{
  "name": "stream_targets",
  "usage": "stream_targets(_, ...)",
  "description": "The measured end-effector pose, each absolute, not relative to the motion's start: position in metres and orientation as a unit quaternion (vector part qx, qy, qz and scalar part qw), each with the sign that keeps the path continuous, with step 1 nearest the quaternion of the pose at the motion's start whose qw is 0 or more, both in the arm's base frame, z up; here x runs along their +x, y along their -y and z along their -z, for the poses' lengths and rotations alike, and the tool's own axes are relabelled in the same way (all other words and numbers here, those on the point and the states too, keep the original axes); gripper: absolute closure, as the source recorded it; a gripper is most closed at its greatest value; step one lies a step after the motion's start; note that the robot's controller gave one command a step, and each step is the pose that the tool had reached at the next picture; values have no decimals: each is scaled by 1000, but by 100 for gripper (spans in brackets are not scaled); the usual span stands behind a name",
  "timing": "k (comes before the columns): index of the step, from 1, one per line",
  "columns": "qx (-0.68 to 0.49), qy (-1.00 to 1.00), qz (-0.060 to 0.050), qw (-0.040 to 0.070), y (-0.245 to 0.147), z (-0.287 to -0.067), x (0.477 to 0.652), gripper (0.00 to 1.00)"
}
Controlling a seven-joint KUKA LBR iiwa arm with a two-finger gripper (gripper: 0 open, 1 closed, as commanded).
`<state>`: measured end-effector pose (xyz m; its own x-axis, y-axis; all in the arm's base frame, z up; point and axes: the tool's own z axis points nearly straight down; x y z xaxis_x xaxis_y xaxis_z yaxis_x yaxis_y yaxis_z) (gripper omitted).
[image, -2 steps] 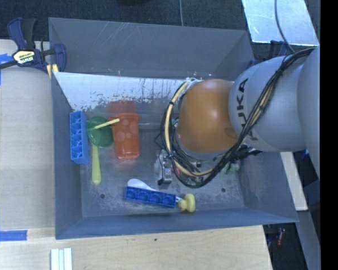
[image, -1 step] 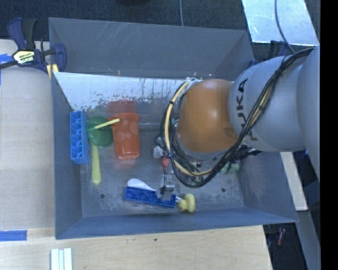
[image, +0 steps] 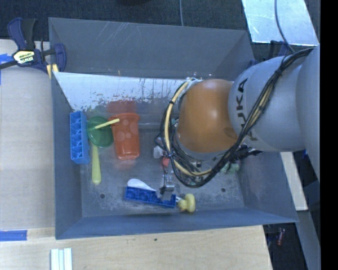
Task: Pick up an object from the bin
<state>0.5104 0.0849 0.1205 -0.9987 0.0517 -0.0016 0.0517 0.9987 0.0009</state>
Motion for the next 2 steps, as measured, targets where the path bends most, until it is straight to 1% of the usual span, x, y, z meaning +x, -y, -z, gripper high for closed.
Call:
stream_targets(1, -40, -999, 0, -1, -66, -171, 515, 0)
stream_targets(2, -25, -1000, -1, 4, -65, -148, 516, 0)
